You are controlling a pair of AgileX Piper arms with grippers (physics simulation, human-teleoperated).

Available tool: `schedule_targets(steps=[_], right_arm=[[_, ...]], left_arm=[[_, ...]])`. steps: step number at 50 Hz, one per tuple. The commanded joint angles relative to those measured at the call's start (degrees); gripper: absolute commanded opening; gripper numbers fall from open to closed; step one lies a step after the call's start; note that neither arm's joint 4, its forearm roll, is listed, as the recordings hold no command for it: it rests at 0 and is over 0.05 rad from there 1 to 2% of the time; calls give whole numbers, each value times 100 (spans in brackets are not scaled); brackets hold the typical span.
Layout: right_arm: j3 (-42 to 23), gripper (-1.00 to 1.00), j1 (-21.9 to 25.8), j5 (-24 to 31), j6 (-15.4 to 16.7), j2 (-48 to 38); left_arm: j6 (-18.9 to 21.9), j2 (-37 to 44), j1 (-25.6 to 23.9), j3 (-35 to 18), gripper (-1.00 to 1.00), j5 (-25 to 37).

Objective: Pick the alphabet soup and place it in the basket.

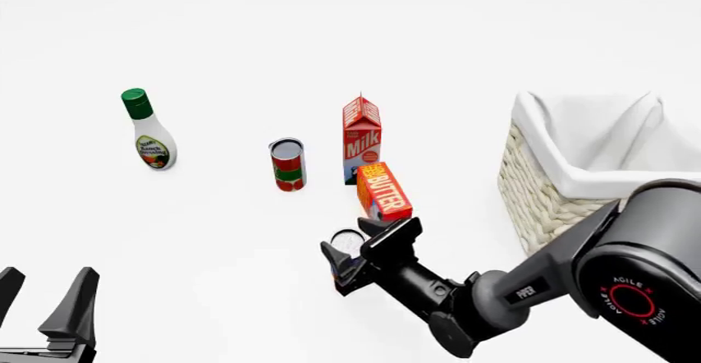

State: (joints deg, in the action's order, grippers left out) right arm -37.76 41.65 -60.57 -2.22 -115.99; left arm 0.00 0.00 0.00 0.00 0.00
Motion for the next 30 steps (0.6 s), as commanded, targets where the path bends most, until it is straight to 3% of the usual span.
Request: schedule_targets(steps=[1,30], right_arm=[[-66,100,6,-12,-15,-136],[-282,100,3,5,-30,-518]], left_arm=[[0,0,0,0,100,0],[0,0,0,0,100,0]])
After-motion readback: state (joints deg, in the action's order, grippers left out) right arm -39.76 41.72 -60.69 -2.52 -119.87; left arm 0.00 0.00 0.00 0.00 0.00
